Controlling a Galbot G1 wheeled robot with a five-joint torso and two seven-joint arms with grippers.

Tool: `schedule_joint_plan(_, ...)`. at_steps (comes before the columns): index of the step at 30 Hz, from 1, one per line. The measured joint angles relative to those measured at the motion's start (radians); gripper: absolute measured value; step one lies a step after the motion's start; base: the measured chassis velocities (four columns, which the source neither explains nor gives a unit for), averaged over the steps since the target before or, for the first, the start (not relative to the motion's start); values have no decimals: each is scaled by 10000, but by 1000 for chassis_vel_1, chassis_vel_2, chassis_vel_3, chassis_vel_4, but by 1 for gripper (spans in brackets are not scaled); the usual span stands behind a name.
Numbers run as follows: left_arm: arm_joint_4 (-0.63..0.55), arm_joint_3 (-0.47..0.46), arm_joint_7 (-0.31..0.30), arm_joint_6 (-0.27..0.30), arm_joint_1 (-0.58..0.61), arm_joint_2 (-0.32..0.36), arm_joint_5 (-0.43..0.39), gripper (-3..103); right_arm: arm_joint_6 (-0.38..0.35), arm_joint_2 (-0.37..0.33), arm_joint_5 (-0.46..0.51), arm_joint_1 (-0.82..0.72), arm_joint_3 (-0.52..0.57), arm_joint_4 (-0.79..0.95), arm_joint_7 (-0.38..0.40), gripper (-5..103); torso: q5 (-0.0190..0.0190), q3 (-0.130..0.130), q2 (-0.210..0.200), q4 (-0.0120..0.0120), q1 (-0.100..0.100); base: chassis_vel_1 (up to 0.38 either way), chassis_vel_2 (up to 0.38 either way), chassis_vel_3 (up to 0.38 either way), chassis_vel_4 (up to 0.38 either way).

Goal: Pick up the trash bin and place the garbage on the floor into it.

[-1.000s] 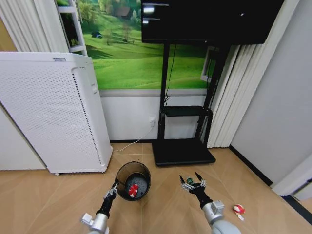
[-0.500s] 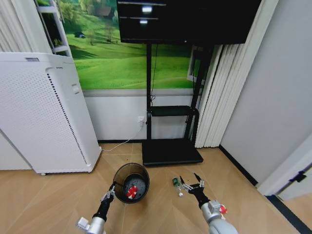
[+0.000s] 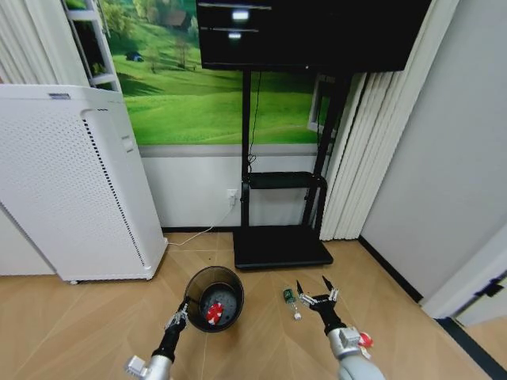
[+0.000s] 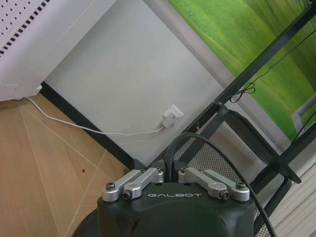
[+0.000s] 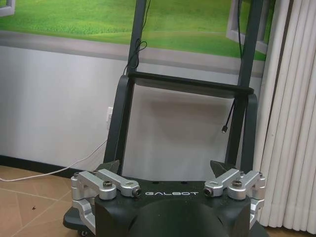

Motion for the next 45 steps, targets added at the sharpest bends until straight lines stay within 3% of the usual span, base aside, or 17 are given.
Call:
schedule_joint_plan(12,-18,-158,99,-27,132,78,-92,7,124,28,29,-91,23,-111,116,100,0,0,0,0,0,-54,48,59,-50)
schedule_joint_plan(15,-63,-360,-105,-32,292,75,-84,7,106,1,-117,-98,47,-197,107,100,0,2,-1,-2,5,-141,106,110,-111)
schedule_joint_plan(18,-203,-965,-632,-111,726,72,-79,7,-1036,-125,-157,-62,-76,-418,-140,100,-2,3,-3,1,6,-72,53,72,-50)
schedule_joint_plan(19,-203,-965,-632,-111,726,72,-79,7,-1036,-125,-157,-62,-76,-418,-140,100,-2,3,-3,1,6,-57,19,40,-37)
schedule_joint_plan(22,-377,-1467,-700,-176,1164,262,-683,7,-2293,-131,255,284,-406,-985,-174,100,2,-1,-2,7,3,0,0,0,0)
schedule_joint_plan(24,-425,-1528,-694,-176,1246,378,-863,7,-2580,-103,374,339,-418,-1137,-176,100,1,-2,-2,9,1,27,-12,-22,25)
schedule_joint_plan(26,-555,-1642,-565,-183,1418,605,-1181,7,-3082,-44,499,599,-511,-1707,-198,100,-3,-1,-2,-7,1,0,0,0,0)
schedule_joint_plan(31,-1245,-1903,-571,-242,1974,634,-1718,7,-3638,55,752,1406,-1094,-2869,-181,100,0,-1,-2,3,1,0,0,0,0)
schedule_joint_plan(39,-1748,-2224,-544,-345,2476,460,-1869,7,-3718,416,743,2780,-1966,-4722,-263,100,0,0,-2,0,1,0,0,0,0)
schedule_joint_plan(45,-2190,-2376,-435,-373,2997,331,-2084,7,-3179,790,-43,3852,-2315,-6339,-594,100,0,0,-2,0,1,0,0,0,0)
